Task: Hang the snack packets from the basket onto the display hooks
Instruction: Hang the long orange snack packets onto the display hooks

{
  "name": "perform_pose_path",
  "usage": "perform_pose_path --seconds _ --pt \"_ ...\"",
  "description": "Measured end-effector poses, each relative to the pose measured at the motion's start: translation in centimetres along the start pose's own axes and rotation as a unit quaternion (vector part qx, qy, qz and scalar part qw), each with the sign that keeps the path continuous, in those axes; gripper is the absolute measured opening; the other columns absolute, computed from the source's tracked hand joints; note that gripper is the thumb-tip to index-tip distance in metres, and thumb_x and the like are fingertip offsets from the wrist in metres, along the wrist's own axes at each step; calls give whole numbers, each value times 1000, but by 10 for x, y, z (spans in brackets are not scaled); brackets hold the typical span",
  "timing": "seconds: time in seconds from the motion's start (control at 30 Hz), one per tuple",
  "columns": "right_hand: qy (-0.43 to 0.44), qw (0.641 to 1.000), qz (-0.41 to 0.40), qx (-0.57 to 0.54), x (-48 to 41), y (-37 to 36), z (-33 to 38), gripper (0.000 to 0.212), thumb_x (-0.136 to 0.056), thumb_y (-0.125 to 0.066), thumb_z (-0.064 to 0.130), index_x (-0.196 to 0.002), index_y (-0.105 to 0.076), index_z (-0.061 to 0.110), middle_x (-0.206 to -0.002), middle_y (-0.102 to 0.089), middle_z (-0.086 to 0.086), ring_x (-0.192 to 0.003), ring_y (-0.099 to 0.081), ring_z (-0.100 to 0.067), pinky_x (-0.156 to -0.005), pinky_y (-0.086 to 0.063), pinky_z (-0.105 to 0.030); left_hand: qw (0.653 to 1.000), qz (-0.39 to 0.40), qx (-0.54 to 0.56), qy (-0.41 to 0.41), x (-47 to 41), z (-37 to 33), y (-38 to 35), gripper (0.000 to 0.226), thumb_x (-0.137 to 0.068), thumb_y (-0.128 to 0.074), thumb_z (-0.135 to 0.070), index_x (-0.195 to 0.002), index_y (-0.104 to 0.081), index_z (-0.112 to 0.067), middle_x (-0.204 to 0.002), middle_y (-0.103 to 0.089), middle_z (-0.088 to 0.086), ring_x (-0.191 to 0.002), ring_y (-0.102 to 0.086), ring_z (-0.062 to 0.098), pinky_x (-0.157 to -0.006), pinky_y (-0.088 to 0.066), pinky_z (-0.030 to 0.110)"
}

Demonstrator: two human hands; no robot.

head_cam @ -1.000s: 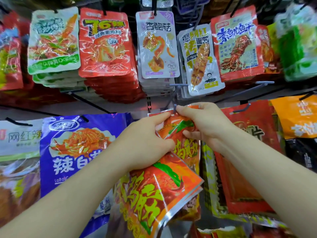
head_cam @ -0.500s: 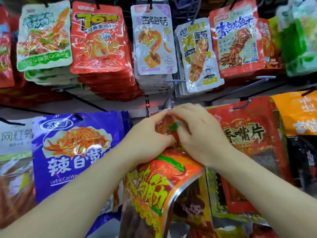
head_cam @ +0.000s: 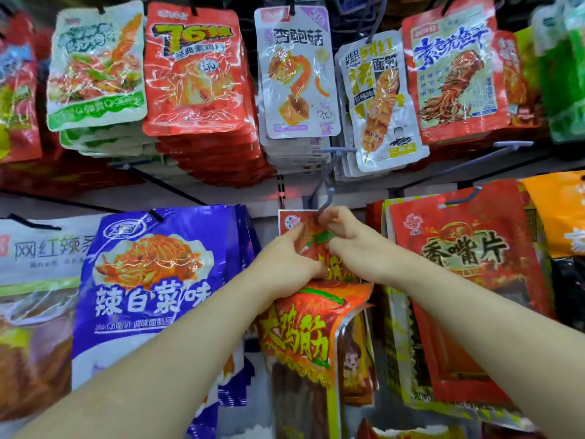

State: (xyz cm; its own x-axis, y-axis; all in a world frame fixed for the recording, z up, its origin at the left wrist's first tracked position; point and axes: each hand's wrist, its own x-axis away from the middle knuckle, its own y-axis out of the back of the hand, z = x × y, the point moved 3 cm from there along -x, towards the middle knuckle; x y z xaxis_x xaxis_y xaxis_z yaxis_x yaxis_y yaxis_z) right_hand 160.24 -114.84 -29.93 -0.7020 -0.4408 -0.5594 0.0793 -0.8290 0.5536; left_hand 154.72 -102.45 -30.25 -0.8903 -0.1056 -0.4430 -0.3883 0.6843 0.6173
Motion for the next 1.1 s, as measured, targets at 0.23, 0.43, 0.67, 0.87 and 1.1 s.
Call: perform_pose_path --seconds 0.23,0.43,0.67,0.87,1.1 --pt "-135 972 70 -182 44 16 14 42 -87 -52 59 -113 -65 30 -99 -74 4 -91 -66 -12 -67 -48 -24 989 -136 28 -49 12 3 7 41 -83 -70 -31 -123 -59 -34 -100 -62 -9 -94 -61 13 -84 -51 31" --pt "-103 961 96 -238 80 28 14 33 -68 -73 21 -98 -73 9 -77 -66 -6 -52 -47 -4 -37 -14 -15 956 -237 92 -150 41 -6 13 12 -90 -62 -24 -98 -69 -31 -75 -59 -12 -74 -58 11 -68 -45 29" --pt "-80 980 -9 -181 87 27 29 7 -72 -77 3 -77 -72 3 -61 -66 -9 -46 -54 -8 -38 -28 -13 957 -185 168 -148 67 -12 25 19 -91 -64 -19 -94 -70 -37 -87 -69 -12 -79 -65 5 -70 -53 26" --pt "-53 965 -55 -250 89 26 34 14 -66 -79 11 -73 -67 10 -59 -64 -4 -44 -53 -6 -39 -37 -14 969 -161 116 -144 86 -11 46 41 -64 -86 -8 -89 -72 -37 -75 -74 -10 -65 -70 9 -63 -58 30" --pt "-123 928 50 -347 93 21 28 37 -69 -71 18 -98 -70 -4 -93 -57 -21 -66 -53 -30 -46 -54 -22 971 -164 44 -170 94 -9 54 42 -89 -62 -2 -100 -70 -42 -84 -74 -17 -77 -71 7 -75 -58 34"
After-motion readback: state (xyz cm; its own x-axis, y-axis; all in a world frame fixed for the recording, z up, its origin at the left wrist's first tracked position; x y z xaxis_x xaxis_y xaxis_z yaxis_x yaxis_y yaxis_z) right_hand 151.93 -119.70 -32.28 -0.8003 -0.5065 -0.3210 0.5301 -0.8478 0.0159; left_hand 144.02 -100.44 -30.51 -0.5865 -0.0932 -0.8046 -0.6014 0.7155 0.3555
